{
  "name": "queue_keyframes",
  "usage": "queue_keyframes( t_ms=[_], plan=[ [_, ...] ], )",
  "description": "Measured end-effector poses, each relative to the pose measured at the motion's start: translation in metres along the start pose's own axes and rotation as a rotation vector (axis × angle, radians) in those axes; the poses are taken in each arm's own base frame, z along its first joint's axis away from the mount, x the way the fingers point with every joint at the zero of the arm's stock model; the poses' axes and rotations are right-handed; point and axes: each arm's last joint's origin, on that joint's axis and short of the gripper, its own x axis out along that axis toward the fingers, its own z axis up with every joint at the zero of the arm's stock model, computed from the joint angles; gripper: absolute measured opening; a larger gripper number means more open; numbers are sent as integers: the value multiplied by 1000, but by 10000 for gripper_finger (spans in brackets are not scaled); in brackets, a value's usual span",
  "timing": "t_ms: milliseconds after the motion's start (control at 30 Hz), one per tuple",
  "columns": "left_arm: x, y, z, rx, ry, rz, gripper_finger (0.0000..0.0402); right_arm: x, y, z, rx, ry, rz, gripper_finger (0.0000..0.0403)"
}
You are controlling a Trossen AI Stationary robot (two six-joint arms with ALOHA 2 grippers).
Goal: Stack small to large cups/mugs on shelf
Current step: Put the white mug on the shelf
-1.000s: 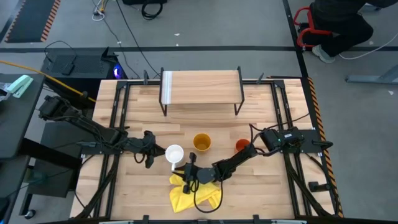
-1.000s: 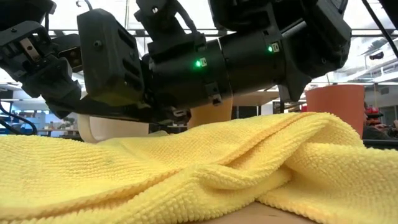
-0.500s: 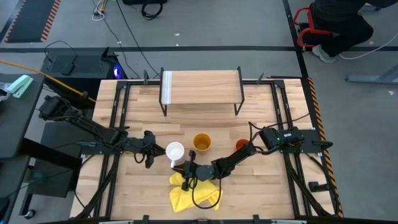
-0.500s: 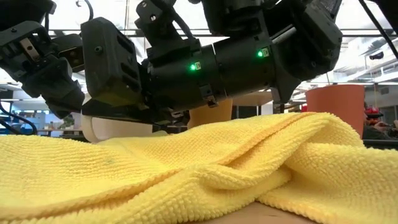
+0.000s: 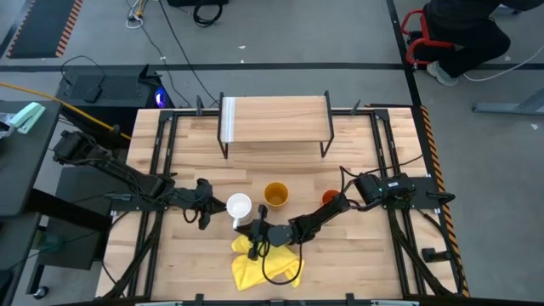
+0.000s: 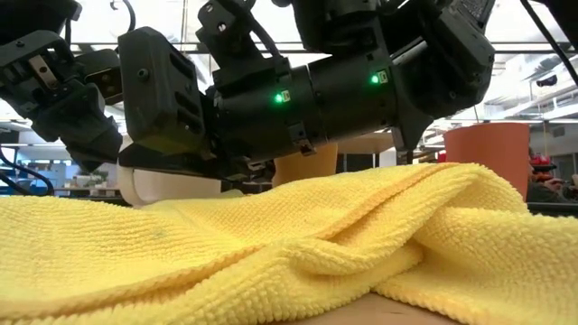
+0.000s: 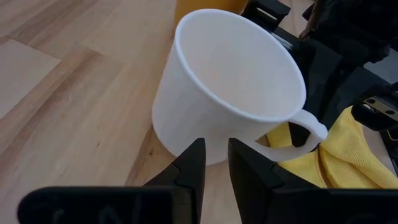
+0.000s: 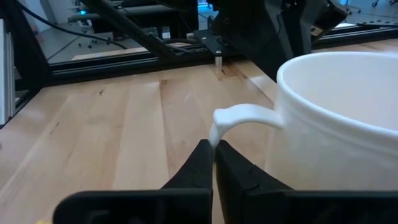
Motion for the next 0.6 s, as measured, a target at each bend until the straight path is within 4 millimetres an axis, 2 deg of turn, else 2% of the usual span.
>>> queue_keyframes(
  t_ms=[600],
  plan=[
    [0,0,0,2,0,0,74,-1,2,0,-11,-1,4,2]
  ],
)
